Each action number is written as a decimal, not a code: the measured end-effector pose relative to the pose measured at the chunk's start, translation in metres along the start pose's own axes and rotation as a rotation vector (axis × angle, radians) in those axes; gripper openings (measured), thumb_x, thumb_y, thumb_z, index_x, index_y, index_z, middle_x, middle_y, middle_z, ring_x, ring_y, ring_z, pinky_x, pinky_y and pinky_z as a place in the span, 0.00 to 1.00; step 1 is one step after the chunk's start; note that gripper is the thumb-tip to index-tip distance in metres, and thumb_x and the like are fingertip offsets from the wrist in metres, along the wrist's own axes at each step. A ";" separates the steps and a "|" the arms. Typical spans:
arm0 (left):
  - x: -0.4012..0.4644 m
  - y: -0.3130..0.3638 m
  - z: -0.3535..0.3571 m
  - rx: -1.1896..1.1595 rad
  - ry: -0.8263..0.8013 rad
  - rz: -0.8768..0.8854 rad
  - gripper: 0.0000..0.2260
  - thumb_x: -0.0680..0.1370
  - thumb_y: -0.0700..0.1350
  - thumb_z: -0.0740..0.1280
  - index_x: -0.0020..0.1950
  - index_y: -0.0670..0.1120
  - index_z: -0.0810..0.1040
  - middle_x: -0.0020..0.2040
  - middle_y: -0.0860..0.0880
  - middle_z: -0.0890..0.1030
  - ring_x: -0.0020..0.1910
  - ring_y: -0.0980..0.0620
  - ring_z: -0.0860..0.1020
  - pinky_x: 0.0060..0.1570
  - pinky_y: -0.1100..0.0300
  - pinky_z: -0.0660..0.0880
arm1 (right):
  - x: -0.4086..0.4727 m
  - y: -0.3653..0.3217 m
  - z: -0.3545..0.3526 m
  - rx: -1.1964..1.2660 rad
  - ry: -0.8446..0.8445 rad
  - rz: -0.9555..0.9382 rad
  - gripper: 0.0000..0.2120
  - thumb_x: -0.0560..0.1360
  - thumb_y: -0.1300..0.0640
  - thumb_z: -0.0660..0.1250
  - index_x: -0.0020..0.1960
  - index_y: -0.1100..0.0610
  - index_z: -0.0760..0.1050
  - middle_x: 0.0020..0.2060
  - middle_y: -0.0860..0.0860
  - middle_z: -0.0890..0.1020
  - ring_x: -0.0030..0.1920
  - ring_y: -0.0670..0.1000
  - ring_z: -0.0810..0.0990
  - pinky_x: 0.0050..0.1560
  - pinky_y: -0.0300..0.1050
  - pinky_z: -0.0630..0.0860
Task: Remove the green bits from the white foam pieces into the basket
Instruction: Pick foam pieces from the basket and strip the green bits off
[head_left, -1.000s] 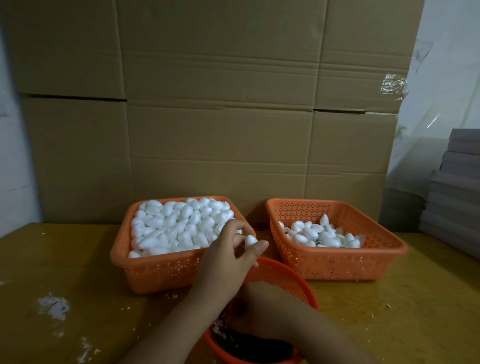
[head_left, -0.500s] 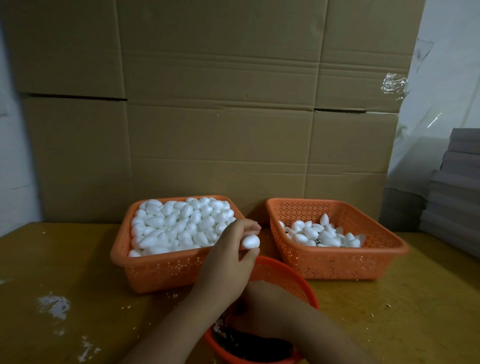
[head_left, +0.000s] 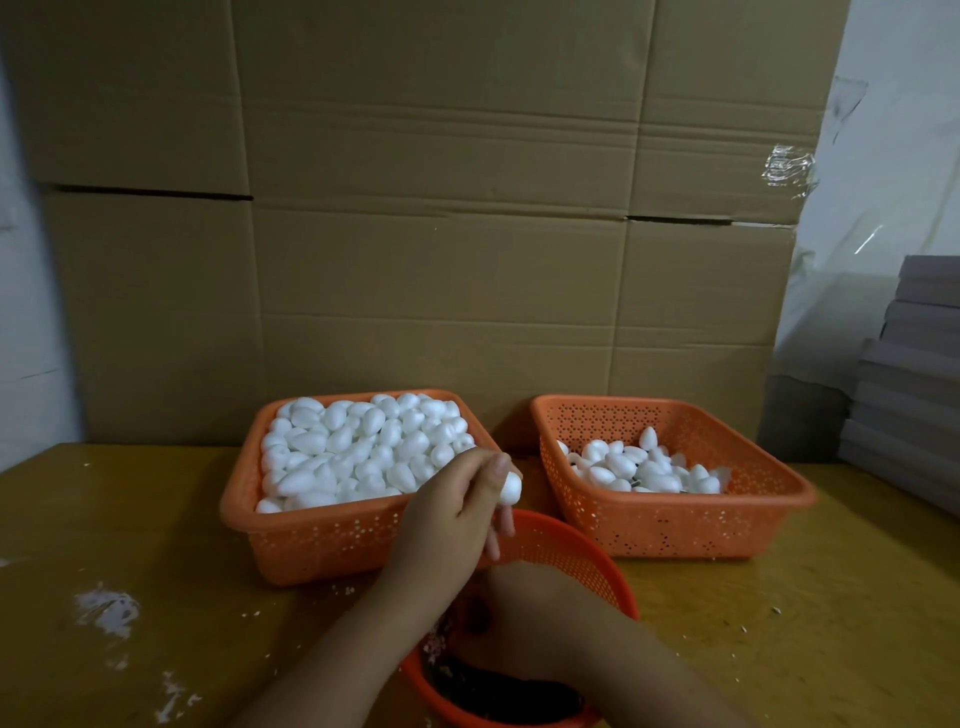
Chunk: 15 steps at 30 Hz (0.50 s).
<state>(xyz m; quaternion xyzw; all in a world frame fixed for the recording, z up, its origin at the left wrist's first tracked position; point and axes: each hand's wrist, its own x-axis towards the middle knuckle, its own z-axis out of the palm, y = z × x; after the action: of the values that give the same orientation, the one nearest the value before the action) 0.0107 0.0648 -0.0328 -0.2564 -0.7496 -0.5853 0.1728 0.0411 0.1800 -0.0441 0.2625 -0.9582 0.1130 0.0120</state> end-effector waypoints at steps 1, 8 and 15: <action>0.000 0.002 -0.001 -0.036 0.014 -0.027 0.19 0.78 0.62 0.56 0.45 0.50 0.78 0.29 0.50 0.78 0.24 0.54 0.74 0.31 0.63 0.72 | 0.000 0.001 0.001 -0.011 0.007 0.006 0.16 0.77 0.46 0.63 0.54 0.59 0.78 0.48 0.57 0.81 0.50 0.57 0.79 0.49 0.48 0.75; 0.007 0.017 -0.010 -0.542 0.048 -0.330 0.11 0.82 0.49 0.60 0.51 0.46 0.80 0.36 0.47 0.81 0.28 0.54 0.73 0.29 0.63 0.71 | 0.000 0.002 0.000 0.005 0.011 0.019 0.18 0.76 0.41 0.64 0.54 0.55 0.78 0.50 0.54 0.82 0.51 0.54 0.79 0.51 0.45 0.74; 0.010 0.031 -0.015 -1.088 -0.046 -0.463 0.14 0.76 0.44 0.65 0.61 0.44 0.79 0.53 0.45 0.84 0.40 0.54 0.82 0.35 0.62 0.78 | 0.000 0.001 -0.001 0.009 0.004 0.028 0.18 0.76 0.42 0.64 0.53 0.56 0.78 0.48 0.54 0.81 0.50 0.55 0.79 0.50 0.45 0.73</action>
<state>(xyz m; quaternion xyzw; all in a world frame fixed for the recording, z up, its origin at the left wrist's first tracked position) 0.0202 0.0573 0.0007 -0.1507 -0.3818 -0.9023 -0.1318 0.0408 0.1813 -0.0434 0.2487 -0.9613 0.1180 0.0114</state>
